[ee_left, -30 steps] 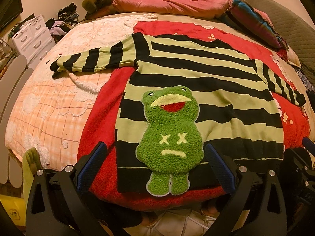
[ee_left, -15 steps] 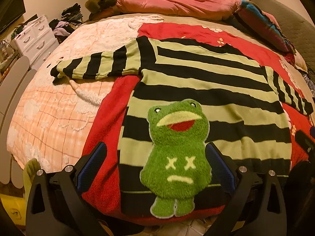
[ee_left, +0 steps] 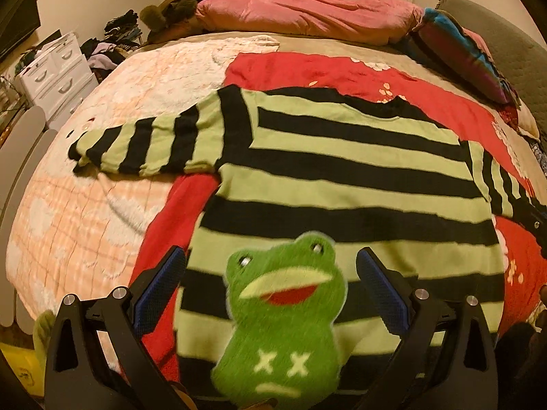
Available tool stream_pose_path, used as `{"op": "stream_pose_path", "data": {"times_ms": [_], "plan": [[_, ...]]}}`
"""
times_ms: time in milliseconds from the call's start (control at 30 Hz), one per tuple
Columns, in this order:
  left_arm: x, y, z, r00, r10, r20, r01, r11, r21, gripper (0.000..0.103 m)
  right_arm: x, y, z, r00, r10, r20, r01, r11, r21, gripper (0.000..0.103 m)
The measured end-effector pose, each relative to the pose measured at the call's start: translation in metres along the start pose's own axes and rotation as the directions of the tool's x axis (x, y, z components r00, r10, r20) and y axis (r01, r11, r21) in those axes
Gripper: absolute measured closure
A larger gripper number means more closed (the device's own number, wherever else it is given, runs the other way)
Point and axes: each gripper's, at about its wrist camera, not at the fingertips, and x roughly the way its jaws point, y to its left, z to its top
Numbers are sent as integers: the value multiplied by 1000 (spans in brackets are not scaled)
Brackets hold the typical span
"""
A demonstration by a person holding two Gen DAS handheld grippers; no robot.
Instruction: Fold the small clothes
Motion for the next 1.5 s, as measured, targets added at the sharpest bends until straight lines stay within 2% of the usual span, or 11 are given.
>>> {"op": "stream_pose_path", "data": {"times_ms": [300,467,600,900,1067,1200,1233,1333,1400,1467,1500], "plan": [[31,-40,32,1000,-20,-10,20,1000,15,4,38,-58,32,997,-79,-8,80,990,121,8],[51,-64,43,999,-34,-35,35,999,41,4,50,-114,45,980,-197,13,191,963,190,8],[69,-78,53,997,-47,-56,50,997,51,4,57,-184,38,955,-295,-29,290,911,294,8],[103,-87,62,996,-47,-74,51,997,49,4,62,-340,17,879,-451,-157,457,698,551,8],[117,-84,59,993,-74,-88,77,997,32,4,82,-375,11,878,-428,-215,464,647,606,8],[126,-85,57,995,-59,-86,63,997,44,4,98,-387,9,908,-369,-201,407,651,641,8],[129,-85,56,995,-52,-90,56,997,46,4,98,-387,9,912,-367,-184,393,653,647,11],[137,-85,55,994,-51,-101,55,998,38,4,102,-384,13,926,-349,-144,356,684,637,48],[141,-86,54,993,-52,-105,56,998,36,4,107,-380,18,932,-335,-136,346,714,609,61],[145,-87,52,993,-47,-107,51,998,35,4,107,-374,22,938,-330,-109,330,748,575,94],[147,-87,51,993,-44,-105,48,998,36,4,103,-372,23,942,-324,-92,315,751,580,97]]}}
